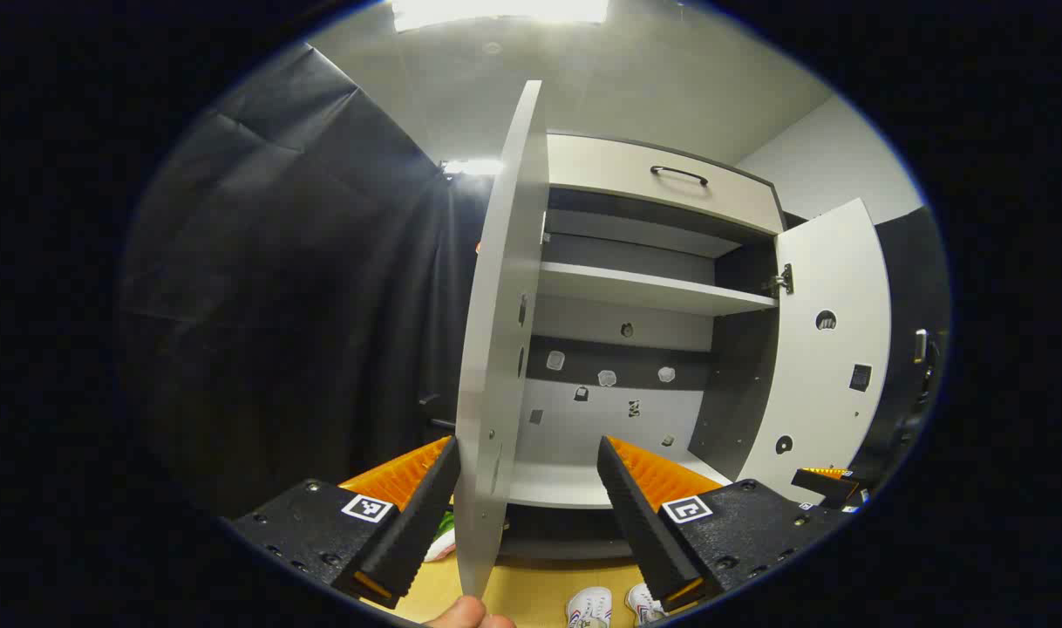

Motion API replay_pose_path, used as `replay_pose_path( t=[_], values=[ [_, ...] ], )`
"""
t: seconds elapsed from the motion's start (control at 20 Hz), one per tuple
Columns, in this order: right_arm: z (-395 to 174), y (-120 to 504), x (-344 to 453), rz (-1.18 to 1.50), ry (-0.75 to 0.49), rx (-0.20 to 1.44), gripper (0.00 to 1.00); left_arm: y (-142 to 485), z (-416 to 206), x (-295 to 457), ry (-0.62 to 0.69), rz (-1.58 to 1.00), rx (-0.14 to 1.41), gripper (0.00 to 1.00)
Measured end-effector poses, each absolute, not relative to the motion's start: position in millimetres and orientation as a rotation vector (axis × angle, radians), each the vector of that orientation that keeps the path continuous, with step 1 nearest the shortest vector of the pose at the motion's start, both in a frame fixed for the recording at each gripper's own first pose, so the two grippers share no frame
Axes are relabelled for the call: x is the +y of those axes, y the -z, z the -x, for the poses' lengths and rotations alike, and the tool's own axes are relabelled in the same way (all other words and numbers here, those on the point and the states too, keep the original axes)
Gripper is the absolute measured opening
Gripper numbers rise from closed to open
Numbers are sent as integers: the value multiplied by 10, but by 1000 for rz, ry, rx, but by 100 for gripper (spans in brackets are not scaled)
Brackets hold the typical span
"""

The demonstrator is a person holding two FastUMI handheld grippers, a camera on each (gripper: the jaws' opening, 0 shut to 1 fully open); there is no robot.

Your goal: Grab one shoe with the right hand and put it into the shoe cabinet, grab the other shoe with the left hand and put it into the shoe cabinet; then close the right door with the right hand and the left door with the left hand.

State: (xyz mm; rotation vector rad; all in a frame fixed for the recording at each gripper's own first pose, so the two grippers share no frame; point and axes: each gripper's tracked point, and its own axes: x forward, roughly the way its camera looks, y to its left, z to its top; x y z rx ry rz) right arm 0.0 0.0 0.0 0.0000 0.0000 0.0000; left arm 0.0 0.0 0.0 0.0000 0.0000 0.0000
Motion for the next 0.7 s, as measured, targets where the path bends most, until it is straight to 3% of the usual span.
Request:
replay_pose_path(
  t=[0.65,0.7],
  values=[
    [193,-439,-206,-27,91,-96,93,46,-27,-50,-7,-26,2,99],
    [197,-446,-209,-27,93,-96,93,35,-27,-35,-9,-34,-4,96]
  ],
)
